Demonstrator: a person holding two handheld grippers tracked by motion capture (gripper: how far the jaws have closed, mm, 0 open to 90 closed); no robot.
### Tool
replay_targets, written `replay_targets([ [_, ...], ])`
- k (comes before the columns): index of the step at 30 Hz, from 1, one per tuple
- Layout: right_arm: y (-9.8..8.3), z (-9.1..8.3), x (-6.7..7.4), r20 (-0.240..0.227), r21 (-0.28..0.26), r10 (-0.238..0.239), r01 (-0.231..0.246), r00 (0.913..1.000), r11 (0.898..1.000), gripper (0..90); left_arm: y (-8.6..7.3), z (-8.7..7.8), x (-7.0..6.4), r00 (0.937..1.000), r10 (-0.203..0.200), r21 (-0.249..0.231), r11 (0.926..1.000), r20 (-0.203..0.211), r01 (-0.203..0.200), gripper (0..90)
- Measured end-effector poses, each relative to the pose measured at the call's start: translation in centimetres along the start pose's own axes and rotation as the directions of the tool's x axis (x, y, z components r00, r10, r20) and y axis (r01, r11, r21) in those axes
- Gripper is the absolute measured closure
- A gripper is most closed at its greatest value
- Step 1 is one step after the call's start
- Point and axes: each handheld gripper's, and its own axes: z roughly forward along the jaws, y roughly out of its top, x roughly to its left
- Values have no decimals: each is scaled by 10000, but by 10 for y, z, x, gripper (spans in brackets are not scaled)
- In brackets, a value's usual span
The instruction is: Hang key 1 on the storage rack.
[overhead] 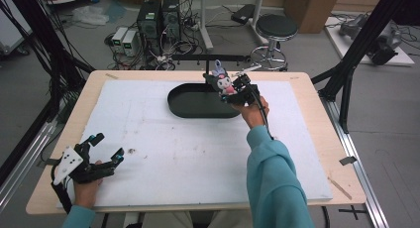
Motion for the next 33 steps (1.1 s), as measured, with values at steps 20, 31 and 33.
replay_targets([
  [20, 11, 15, -10, 653, 193, 310, -323, 9974, 9993, 541, 0, 0, 0, 10000, -2, 13, 10000, 4, 2, 118],
  [31, 12, 18, -13, 319, 160, 413, -419, 9986, 9990, 486, 0, 0, 0, 10000, -2, 5, 10000, 3, 2, 118],
  [33, 11, 18, -14, 211, 77, 418, -420, 9989, 9991, 306, 0, 0, 0, 10000, -2, -8, 10000, -1, 2, 118],
])
